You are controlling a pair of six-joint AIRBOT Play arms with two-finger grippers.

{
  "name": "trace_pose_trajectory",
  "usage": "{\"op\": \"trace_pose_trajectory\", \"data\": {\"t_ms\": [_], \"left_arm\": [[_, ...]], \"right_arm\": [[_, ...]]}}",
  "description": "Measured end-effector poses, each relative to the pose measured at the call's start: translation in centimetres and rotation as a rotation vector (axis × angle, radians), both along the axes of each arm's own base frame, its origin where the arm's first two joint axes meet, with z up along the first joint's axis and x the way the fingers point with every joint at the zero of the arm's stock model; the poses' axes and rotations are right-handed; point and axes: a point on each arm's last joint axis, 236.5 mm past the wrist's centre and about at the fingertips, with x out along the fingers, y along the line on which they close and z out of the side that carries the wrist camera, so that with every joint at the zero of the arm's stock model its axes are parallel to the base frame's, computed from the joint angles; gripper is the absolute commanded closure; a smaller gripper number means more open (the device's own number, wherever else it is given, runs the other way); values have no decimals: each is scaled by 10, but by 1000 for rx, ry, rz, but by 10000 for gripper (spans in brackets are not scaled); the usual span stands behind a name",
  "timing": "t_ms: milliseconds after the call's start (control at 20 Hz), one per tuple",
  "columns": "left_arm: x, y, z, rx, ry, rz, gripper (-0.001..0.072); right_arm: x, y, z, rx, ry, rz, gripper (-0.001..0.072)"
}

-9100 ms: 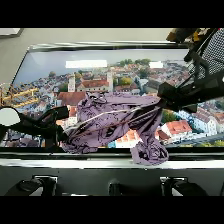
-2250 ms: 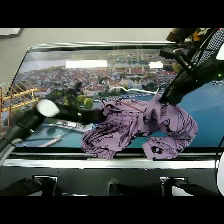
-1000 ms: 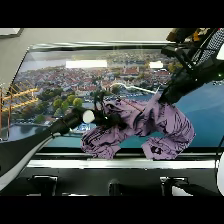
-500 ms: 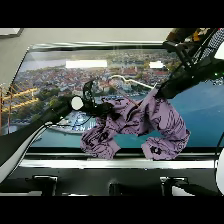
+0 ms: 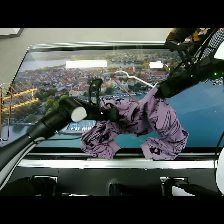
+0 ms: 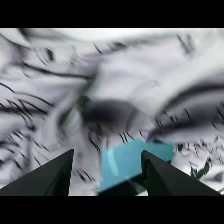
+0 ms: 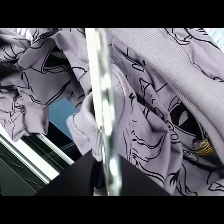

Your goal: Fold the clothes and pants, and hang the long-sleeved shirts on hangers.

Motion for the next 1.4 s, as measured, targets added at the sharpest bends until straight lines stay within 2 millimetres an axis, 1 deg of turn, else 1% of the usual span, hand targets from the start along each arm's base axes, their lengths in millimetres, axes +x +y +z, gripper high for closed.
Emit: {"op": "trace_pose_trajectory", "data": {"t_ms": [150, 250, 350, 450, 600, 700, 900, 1100, 1300, 1350, 1400], "left_arm": [[-9, -8, 6, 52, -57, -7, 232], [-8, -20, 6, 48, -97, -16, 232], [-4, -34, -2, 35, -122, -19, 231], [0, -46, -14, 21, -127, -10, 231], [6, -58, -26, 11, -132, -4, 231], [10, -66, -30, 3, -137, -5, 231], [17, -77, -40, 3, -139, -8, 231], [20, -81, -51, 11, -134, -9, 231], [26, -91, -56, -17, -153, -11, 233], [27, -93, -58, -24, -157, -11, 275], [28, -95, -61, -28, -159, -11, 394]], "right_arm": [[0, 0, 0, 1, 5, -9, 667], [0, 0, 0, 1, 6, -13, 667], [0, -1, 0, -1, 7, -16, 667], [0, -1, -1, -2, 7, -17, 667], [0, -2, -1, -4, 8, -18, 667], [1, -3, -1, -9, 9, -23, 667], [2, -6, -3, -23, 7, -29, 666], [3, -7, -3, -27, 4, -32, 666], [3, -7, -3, -29, 4, -33, 666], [3, -7, -3, -29, 3, -33, 666], [3, -7, -3, -29, 3, -34, 666]]}}
